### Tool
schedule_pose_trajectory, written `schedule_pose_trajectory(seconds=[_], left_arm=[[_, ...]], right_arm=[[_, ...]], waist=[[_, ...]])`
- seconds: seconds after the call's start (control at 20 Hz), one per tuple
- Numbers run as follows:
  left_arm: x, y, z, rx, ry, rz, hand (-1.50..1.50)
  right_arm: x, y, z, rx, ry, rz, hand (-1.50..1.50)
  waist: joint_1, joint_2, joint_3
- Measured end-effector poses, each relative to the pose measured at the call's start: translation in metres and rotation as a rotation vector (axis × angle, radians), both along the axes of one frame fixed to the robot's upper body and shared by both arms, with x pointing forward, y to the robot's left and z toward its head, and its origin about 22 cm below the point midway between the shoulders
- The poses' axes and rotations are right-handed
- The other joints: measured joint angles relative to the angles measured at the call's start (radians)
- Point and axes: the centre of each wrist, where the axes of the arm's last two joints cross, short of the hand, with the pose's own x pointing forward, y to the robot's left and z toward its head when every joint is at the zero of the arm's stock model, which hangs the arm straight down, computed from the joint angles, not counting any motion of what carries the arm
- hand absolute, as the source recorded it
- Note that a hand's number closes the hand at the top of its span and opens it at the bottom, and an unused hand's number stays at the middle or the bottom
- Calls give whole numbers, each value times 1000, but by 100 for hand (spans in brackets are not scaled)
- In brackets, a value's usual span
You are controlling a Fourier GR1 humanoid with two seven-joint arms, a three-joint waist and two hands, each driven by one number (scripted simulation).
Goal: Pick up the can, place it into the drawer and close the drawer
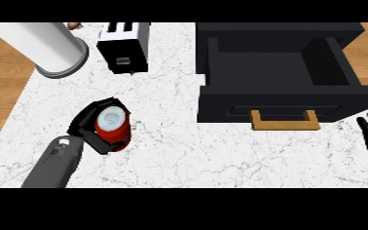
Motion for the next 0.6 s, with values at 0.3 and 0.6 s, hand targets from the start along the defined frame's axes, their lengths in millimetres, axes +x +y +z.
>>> schedule_pose_trajectory(seconds=[0.3,0.6], left_arm=[[-4,-6,3,-71,-37,228,150],[3,-26,20,-101,-94,520,150]], right_arm=[[-4,2,3,2,-1,-9,-150],[-12,0,1,1,1,-20,-150]], waist=[[11,-3,1],[11,-5,1]])
